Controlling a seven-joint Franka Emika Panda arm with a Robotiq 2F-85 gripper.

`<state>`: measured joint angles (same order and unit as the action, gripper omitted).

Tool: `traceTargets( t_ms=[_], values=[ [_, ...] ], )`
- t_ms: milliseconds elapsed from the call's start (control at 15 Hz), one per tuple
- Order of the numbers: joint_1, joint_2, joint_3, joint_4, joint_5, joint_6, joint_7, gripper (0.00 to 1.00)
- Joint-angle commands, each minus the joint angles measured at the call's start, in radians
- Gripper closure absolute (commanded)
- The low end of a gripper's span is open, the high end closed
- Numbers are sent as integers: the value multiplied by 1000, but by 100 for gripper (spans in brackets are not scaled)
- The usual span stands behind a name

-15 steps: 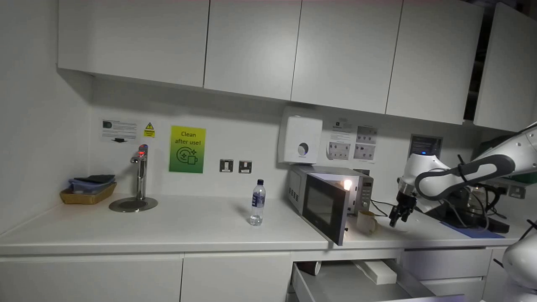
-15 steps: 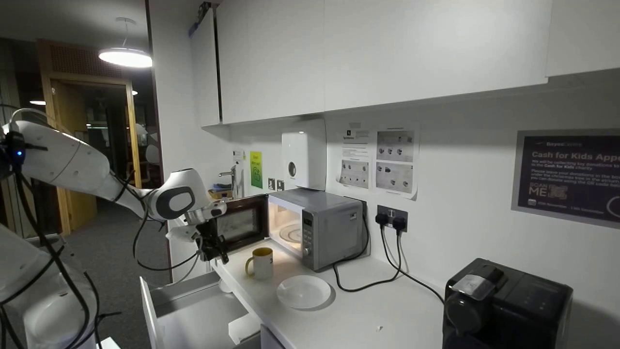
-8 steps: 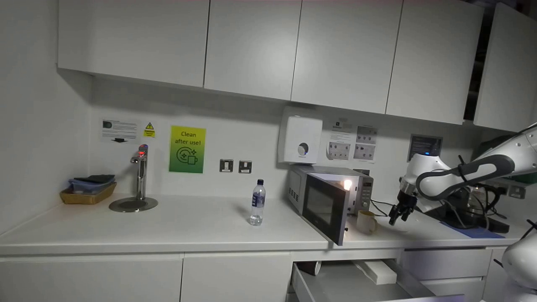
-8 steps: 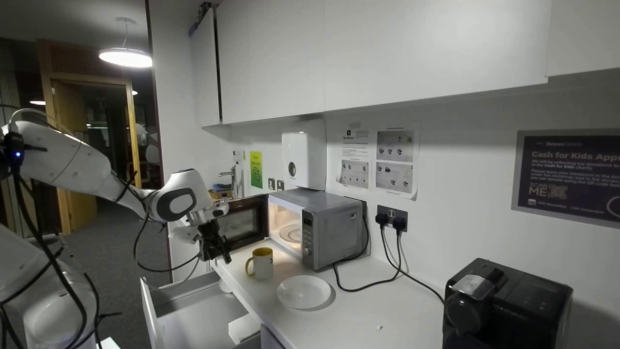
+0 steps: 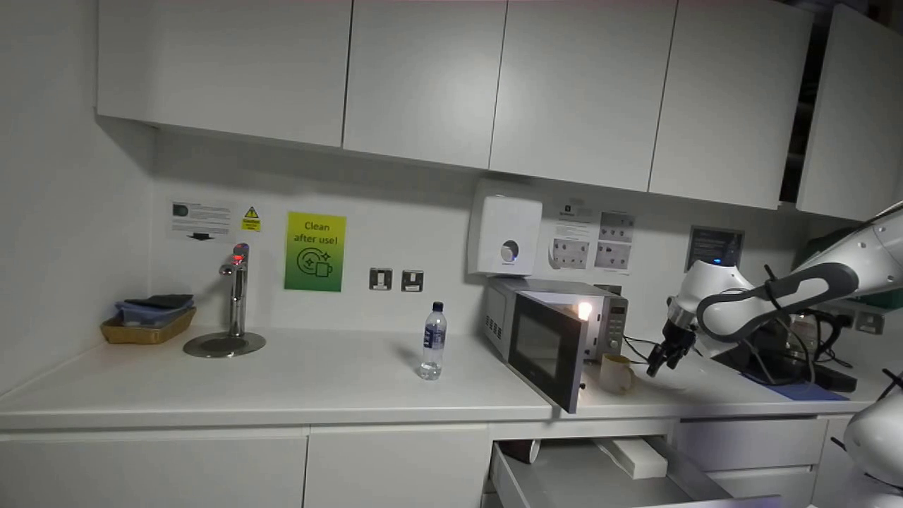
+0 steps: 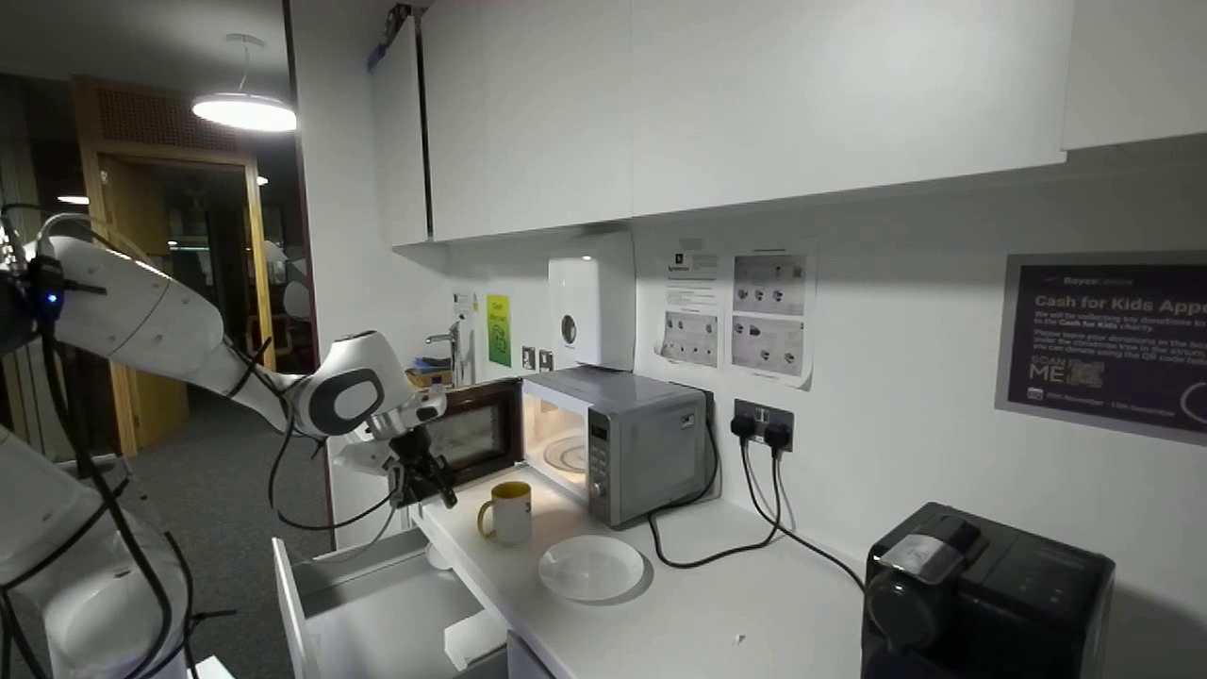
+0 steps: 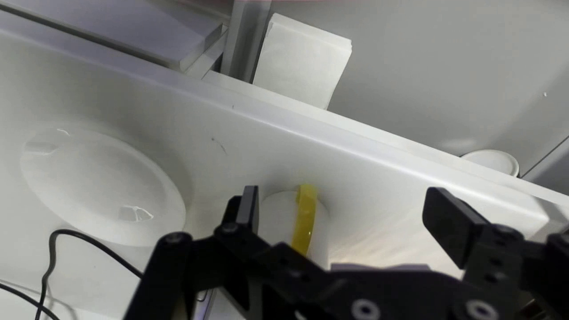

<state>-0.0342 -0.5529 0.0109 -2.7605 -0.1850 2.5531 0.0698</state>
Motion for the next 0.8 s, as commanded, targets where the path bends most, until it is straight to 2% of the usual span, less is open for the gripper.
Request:
traceTargets(
  t_ms=[0,733],
  values=[
    [-36,47,11,-4,-23,110,-14,0],
    [-102,185,16,9,-47,326,-20,0]
  ],
)
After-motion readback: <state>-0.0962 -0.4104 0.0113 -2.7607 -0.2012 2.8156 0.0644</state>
